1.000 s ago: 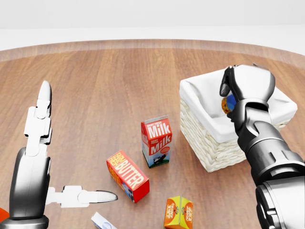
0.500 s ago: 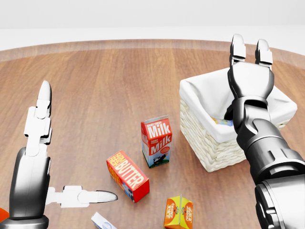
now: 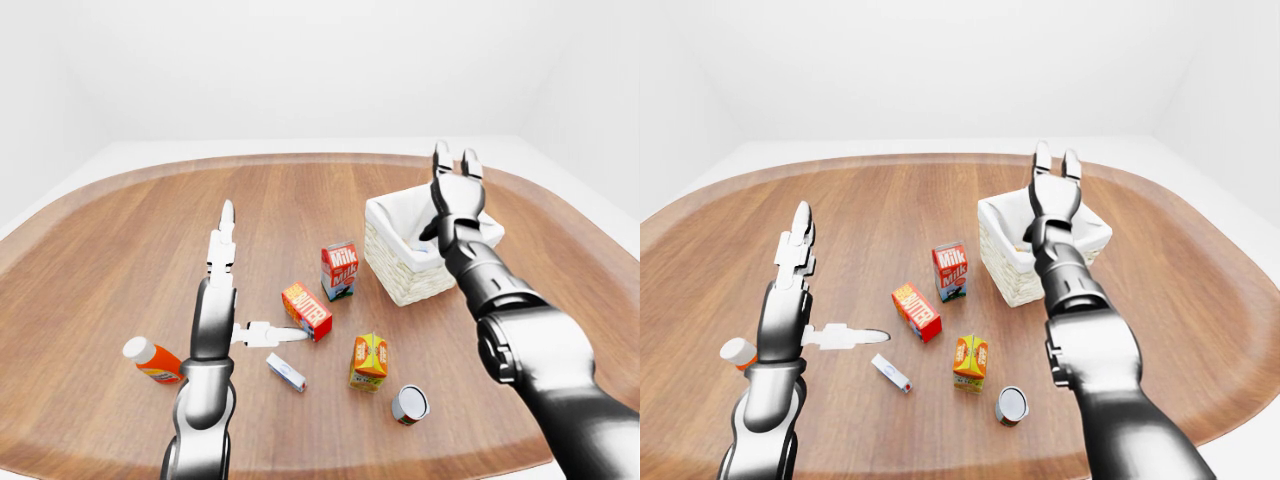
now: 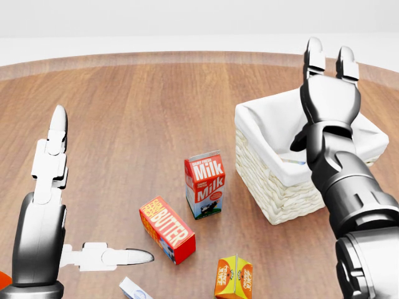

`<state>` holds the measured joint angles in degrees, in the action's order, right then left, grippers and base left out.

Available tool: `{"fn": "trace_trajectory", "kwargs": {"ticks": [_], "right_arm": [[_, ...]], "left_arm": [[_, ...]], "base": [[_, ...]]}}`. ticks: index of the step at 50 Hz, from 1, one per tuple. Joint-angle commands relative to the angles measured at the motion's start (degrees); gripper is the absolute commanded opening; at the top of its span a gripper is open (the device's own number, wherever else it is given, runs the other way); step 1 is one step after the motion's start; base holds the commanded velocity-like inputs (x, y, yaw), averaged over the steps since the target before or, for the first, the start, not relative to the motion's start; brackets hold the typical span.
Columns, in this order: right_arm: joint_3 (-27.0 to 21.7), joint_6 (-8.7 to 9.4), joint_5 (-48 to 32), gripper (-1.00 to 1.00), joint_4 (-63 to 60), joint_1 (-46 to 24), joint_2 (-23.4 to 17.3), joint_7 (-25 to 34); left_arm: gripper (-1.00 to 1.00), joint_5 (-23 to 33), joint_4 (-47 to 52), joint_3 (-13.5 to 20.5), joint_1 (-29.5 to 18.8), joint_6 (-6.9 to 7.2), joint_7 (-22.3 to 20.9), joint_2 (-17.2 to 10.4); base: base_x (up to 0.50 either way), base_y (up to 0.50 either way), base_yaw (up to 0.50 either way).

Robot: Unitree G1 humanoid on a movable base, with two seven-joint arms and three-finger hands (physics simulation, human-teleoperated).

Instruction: Pick up the alphabet soup and the tomato sauce, and put them in the basket.

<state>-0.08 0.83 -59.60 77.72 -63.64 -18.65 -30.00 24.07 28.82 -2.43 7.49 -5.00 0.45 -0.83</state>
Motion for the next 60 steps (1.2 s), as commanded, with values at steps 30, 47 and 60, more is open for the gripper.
{"fn": "trace_trajectory", "kwargs": {"ticks": [30,47,60], "right_arm": [[-2.18,-5.83,13.7,1.0,-4.67,0.31,-1.3,0.0],[-1.79,-5.83,16.49,1.0,-7.86,2.21,-1.45,0.0],[-1.89,-5.83,18.88,1.0,-13.2,5.78,-0.34,0.05]], "left_arm": [[1.0,0.23,0.19,0.06,0.16,0.0,0.08,-0.01],[1.0,0.21,0.2,0.06,0.16,0.0,0.06,-0.01],[1.0,0.23,0.19,0.07,0.15,0.0,0.08,-0.01]], "base": [[0.0,0.0,0.0],[0.0,0.0,0.0],[0.0,0.0,0.0]]}}
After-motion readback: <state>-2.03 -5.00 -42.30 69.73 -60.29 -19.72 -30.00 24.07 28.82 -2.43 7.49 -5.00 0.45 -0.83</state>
